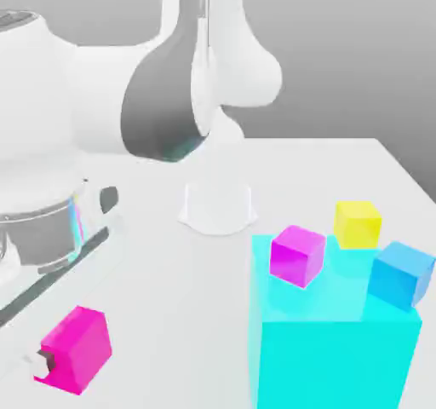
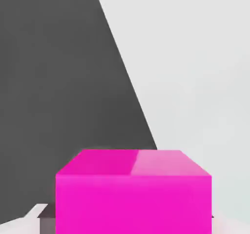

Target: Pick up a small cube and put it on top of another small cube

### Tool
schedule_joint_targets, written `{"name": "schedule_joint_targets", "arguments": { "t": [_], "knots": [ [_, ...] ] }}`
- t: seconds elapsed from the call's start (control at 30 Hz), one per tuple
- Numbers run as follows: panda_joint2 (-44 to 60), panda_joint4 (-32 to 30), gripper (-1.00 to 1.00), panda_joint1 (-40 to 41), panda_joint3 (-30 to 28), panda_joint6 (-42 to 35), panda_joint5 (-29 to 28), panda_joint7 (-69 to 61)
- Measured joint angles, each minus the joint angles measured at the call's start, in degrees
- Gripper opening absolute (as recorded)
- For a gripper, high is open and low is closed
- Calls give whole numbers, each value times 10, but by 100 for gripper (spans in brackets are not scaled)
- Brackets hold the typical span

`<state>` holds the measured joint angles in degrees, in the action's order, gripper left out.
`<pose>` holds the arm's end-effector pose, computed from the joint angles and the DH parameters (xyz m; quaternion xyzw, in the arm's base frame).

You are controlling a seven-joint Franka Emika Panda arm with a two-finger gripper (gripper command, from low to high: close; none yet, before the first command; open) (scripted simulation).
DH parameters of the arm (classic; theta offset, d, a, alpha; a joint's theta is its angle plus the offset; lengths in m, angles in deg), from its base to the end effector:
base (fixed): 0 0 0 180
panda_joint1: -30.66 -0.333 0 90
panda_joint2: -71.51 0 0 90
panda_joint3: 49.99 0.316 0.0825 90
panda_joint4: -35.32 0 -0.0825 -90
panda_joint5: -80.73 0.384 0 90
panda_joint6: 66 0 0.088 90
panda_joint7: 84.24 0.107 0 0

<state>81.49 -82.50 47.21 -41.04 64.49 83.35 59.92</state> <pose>0.5776 -0.0780 0.3583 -0.2283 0.9728 0.0200 0.0342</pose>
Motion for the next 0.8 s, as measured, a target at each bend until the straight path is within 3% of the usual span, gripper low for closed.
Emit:
{"name": "schedule_joint_targets", "arguments": {
  "t": [0.3,0.43,0.47,0.67,0.8],
  "knots": [
    [-118,1,-100,-189,89,-137,-13,156],
    [-100,-42,-100,-218,86,-84,-28,186],
    [-95,-51,100,-217,83,-70,-30,188],
    [-92,-56,100,-197,86,-63,-30,188],
    [-119,-14,100,-188,97,-132,-20,181]
  ]
}}
